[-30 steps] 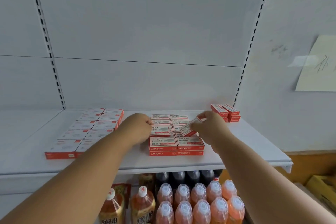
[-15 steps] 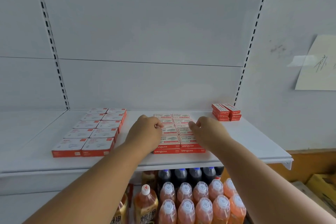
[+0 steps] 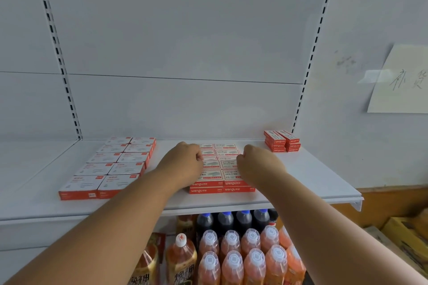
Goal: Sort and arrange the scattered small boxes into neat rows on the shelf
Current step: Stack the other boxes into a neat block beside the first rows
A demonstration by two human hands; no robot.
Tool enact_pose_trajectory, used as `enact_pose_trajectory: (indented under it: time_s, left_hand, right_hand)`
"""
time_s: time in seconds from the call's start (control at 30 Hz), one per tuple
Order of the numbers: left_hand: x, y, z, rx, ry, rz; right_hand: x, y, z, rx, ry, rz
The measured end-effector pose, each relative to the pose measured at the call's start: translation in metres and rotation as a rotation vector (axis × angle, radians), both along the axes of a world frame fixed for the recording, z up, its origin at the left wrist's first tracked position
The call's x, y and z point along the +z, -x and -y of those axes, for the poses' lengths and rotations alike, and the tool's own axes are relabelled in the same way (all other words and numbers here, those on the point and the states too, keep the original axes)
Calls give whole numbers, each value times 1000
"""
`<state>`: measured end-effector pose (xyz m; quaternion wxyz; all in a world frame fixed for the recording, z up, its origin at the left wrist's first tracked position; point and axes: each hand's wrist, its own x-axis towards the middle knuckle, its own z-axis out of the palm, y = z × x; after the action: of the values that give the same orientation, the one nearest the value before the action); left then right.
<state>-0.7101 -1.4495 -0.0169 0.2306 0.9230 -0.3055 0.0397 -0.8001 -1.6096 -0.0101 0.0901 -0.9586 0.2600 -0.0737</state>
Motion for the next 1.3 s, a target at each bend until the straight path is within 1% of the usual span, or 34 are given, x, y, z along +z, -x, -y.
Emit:
enact_pose_trajectory:
  time_s: [0.03, 0.1, 0.17, 0.23, 0.43, 0.53, 0.67, 0.87, 0.97, 1.07, 1.13, 1.3]
  left_hand:
    - [4, 1, 2, 5, -24, 24]
    - [14, 4, 6, 23, -54, 78]
    - [22, 8, 15, 10, -61, 140]
    - [27, 15, 29, -36, -46, 160]
    - [38, 32, 90, -197, -53, 38]
    - [40, 33, 128, -180, -50, 0]
    - [41, 28, 185, -87, -34, -98]
    - [28, 12, 246, 86, -65, -186]
    - [22, 10, 262, 161, -62, -238]
    - [24, 11, 266, 241, 31, -302]
    - [23, 12, 265, 285, 102, -306]
    - [24, 19, 255, 292, 427, -328]
  right_hand:
    - [1, 0, 1, 26, 15, -7]
    - [1, 3, 7, 54, 25, 50]
    - [2, 6, 19, 42, 6, 108]
    - [6, 12, 33, -19, -35, 224]
    - [10, 19, 96, -91, -70, 368]
    - [10, 21, 136, -129, -106, 409]
    - [7, 14, 186, -96, -128, 362]
    - [2, -3, 227, -19, -137, 117]
    - [-1, -8, 240, 22, -255, 123]
    - [-2, -9, 248, 64, -353, 167]
    - [-4, -8, 253, 87, -433, 245]
    - [-6, -4, 252, 62, -828, 507]
